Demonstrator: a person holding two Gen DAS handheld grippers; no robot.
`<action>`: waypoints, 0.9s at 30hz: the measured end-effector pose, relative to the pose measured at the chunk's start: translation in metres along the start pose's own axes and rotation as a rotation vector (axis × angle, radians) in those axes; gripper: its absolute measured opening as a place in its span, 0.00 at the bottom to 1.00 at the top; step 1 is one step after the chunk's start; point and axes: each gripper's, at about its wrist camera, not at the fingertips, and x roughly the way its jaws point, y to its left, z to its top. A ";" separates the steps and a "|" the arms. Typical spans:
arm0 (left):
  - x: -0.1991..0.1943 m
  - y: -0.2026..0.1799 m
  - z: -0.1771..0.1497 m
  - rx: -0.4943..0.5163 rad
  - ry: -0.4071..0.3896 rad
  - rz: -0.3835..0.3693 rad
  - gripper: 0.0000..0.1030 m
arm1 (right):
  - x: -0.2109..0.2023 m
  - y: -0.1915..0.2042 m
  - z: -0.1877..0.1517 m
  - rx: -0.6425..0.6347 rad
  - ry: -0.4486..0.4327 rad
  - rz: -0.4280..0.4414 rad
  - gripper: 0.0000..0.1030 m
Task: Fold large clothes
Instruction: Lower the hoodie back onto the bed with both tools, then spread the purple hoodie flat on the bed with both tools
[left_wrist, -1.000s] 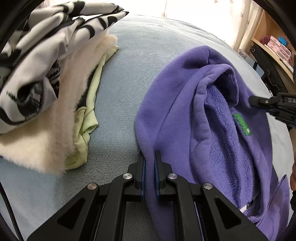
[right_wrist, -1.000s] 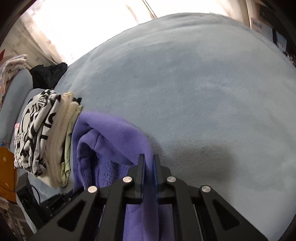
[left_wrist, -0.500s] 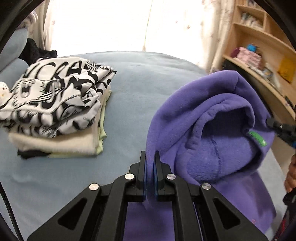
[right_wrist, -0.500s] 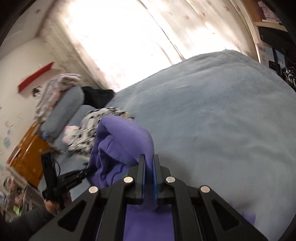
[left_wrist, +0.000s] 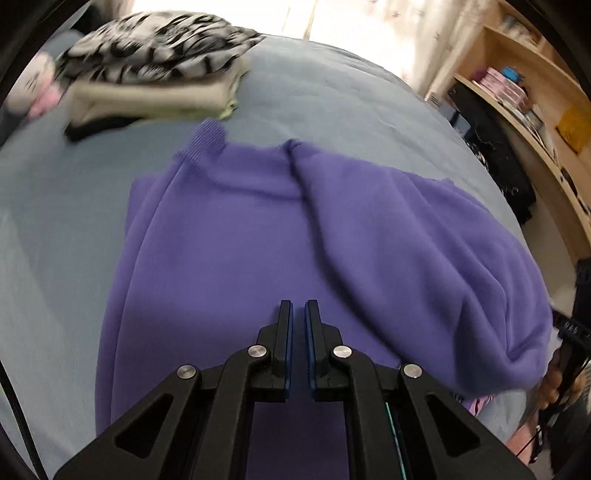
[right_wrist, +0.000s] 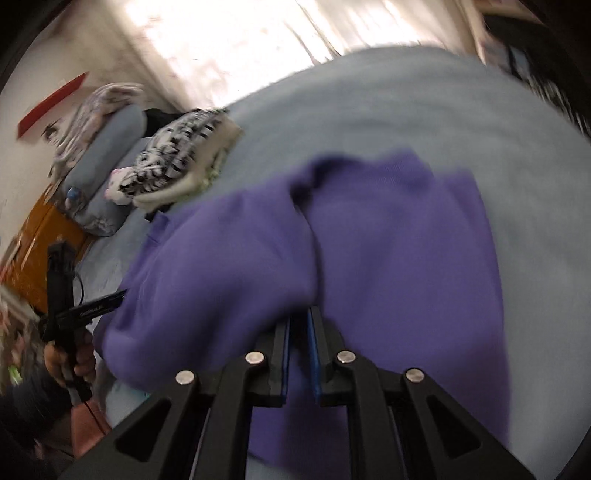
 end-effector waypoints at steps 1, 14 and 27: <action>-0.004 0.003 -0.005 -0.019 -0.002 -0.008 0.04 | -0.001 -0.002 -0.004 0.023 0.009 0.005 0.10; 0.004 -0.013 -0.031 -0.122 0.061 -0.367 0.16 | -0.010 0.011 -0.026 0.176 0.019 0.238 0.61; 0.052 -0.012 -0.024 -0.315 -0.011 -0.697 0.20 | 0.026 0.014 -0.025 0.251 0.026 0.331 0.58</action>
